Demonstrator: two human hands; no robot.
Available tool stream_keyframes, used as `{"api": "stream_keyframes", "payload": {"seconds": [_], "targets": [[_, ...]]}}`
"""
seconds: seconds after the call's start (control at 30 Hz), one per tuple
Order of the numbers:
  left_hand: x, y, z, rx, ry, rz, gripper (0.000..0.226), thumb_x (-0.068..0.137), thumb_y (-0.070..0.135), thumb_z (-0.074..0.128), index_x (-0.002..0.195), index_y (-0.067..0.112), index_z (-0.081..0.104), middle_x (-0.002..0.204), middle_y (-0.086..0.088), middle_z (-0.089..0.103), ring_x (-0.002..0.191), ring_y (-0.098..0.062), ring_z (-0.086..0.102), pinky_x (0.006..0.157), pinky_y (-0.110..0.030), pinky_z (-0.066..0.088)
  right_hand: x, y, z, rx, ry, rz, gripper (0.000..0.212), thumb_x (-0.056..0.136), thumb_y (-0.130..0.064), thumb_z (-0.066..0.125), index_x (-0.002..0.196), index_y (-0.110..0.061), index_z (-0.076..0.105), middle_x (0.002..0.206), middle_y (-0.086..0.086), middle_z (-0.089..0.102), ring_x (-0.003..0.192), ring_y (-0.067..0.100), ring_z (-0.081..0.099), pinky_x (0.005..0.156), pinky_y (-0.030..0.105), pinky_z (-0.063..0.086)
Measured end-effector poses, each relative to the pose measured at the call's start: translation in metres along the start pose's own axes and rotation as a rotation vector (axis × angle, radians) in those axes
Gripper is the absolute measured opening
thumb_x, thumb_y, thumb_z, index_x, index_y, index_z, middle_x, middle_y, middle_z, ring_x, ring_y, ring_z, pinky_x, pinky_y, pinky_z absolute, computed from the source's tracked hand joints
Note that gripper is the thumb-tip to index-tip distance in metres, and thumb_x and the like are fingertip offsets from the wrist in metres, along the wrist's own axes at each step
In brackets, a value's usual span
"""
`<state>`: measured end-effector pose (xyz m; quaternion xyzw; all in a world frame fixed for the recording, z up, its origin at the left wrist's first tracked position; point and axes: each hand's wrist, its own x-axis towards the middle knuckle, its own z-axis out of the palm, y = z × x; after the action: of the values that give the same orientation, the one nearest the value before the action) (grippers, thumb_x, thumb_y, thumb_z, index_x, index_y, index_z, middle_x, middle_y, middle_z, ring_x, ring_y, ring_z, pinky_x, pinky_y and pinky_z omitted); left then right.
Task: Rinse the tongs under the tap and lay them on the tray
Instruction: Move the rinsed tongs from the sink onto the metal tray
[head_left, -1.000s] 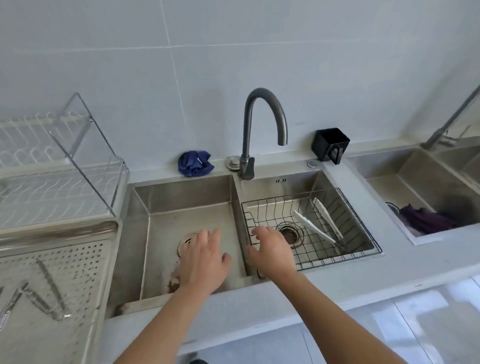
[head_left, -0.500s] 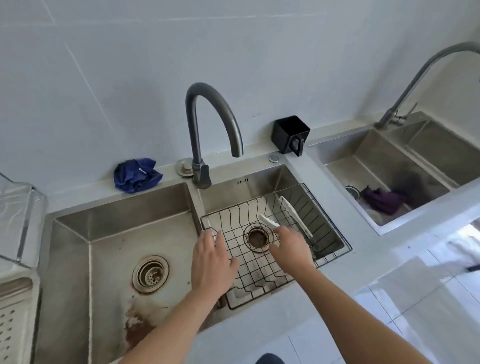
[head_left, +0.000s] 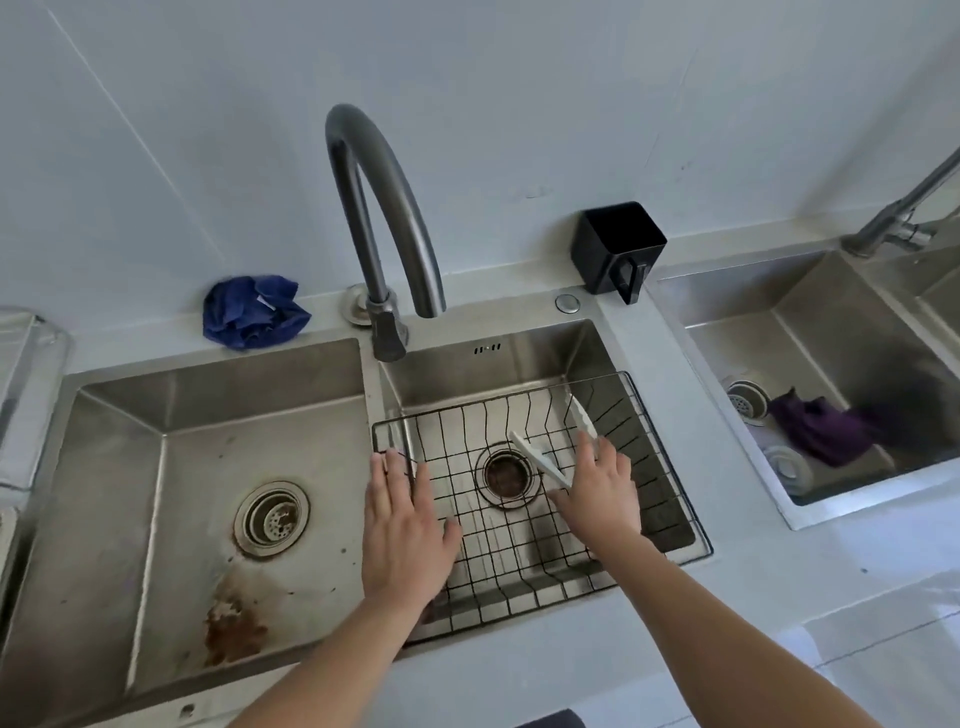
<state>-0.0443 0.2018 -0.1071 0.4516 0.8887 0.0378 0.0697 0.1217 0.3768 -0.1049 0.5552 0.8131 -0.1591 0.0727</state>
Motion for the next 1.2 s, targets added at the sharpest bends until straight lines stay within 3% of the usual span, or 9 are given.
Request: {"api": "stream_keyframes", "payload": {"seconds": [0.1, 0.27, 0.57, 1.2], "targets": [[0.001, 0.000, 0.002, 0.015, 0.018, -0.021, 0.076, 0.084, 0.050, 0.046, 0.147, 0.009, 0.045, 0.161, -0.028, 0.023, 0.153, -0.043, 0.011, 0.118, -0.053, 0.033, 0.007, 0.007, 0.002, -0.010, 0.001, -0.033, 0.100, 0.084, -0.050, 0.076, 0.157, -0.019, 0.017, 0.160, 0.013, 0.028, 0.142, 0.034, 0.033, 0.111, 0.045, 0.042], [0.001, 0.003, 0.000, 0.012, 0.051, -0.027, 0.073, 0.083, 0.047, 0.059, 0.145, 0.010, 0.048, 0.160, -0.027, 0.027, 0.153, -0.042, 0.014, 0.116, -0.052, 0.037, 0.017, 0.012, 0.003, -0.041, 0.014, -0.066, 0.099, 0.086, -0.049, 0.073, 0.159, -0.020, 0.013, 0.159, 0.014, 0.032, 0.139, 0.035, 0.039, 0.109, 0.047, 0.043], [-0.001, 0.005, 0.000, 0.027, 0.069, -0.036, 0.070, 0.081, 0.040, 0.067, 0.141, 0.008, 0.051, 0.158, -0.028, 0.030, 0.152, -0.043, 0.017, 0.116, -0.051, 0.036, 0.016, 0.014, -0.006, -0.013, -0.023, -0.118, 0.095, 0.089, -0.043, 0.069, 0.160, -0.016, 0.012, 0.144, 0.012, 0.047, 0.128, 0.032, 0.045, 0.104, 0.044, 0.047], [-0.019, 0.010, -0.027, -0.054, 0.073, -0.083, 0.070, 0.088, 0.042, 0.061, 0.148, 0.013, 0.043, 0.158, -0.022, 0.034, 0.150, -0.040, 0.023, 0.122, -0.053, 0.024, -0.039, 0.019, -0.059, 0.183, 0.179, -0.172, 0.094, 0.082, -0.050, 0.064, 0.158, -0.017, 0.019, 0.137, 0.007, 0.051, 0.123, 0.027, 0.045, 0.099, 0.037, 0.044]]}}
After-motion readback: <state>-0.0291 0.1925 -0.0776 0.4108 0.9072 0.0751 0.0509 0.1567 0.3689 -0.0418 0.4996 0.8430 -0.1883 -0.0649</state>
